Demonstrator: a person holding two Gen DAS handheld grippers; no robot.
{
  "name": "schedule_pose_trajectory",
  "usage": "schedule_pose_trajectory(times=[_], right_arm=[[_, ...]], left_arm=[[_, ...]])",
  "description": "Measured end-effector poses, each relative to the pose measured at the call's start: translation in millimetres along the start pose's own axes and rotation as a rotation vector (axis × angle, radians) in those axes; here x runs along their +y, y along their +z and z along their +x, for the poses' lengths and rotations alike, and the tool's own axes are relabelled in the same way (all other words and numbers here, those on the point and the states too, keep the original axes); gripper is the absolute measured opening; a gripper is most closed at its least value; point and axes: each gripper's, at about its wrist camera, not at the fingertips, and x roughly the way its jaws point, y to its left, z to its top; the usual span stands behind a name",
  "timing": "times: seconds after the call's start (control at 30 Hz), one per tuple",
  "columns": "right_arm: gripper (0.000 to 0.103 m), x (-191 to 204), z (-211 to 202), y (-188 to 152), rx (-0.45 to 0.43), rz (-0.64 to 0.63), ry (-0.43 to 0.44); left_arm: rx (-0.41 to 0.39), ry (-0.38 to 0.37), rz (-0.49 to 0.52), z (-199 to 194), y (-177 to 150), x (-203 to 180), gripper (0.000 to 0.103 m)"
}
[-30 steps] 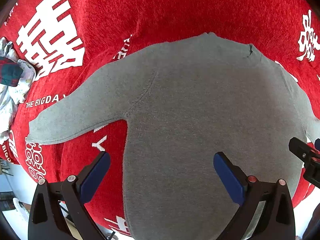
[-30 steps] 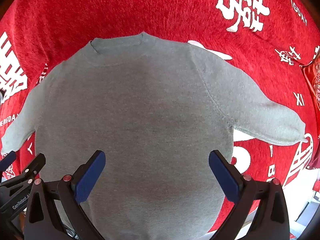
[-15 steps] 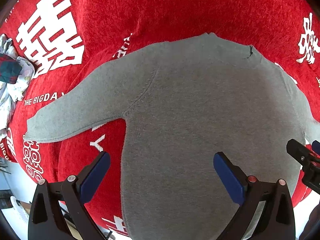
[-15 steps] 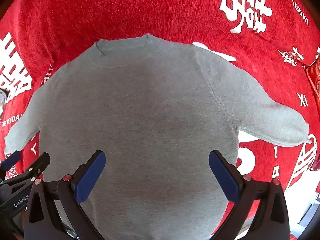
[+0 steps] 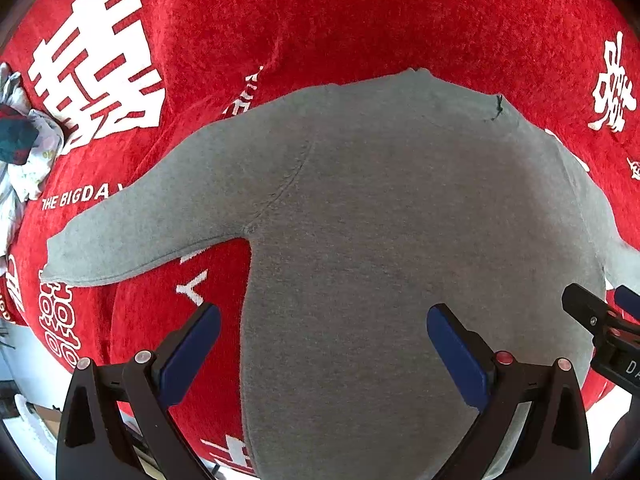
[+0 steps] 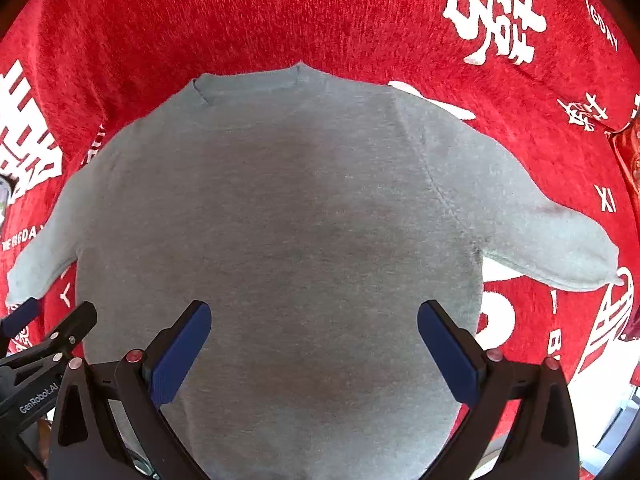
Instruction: Fold small clothes
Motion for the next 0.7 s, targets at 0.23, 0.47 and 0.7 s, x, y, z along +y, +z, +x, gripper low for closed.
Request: schedule_pose_trajectory(times=[0.23,0.47,0.7], right_arm=[[0.103,13.7,-5.5,0.7,-0.009,-0.036,-0.017],[0.103,45.0,-10.6,5.0,-0.014,-0.11,0.003],[0.103,90.8,1.5,0.8,0.021,-0.199,0.025]], left_arm=[[-0.011,-0.063,-0.063,-0.4,1.3,20.3,0.103],[-0.057,-0.178,-0.247,10.7,-12.2,107.0,0.103],[-0.057,-0.11,-0.473,55.5,-36.3,236.0,0.103]])
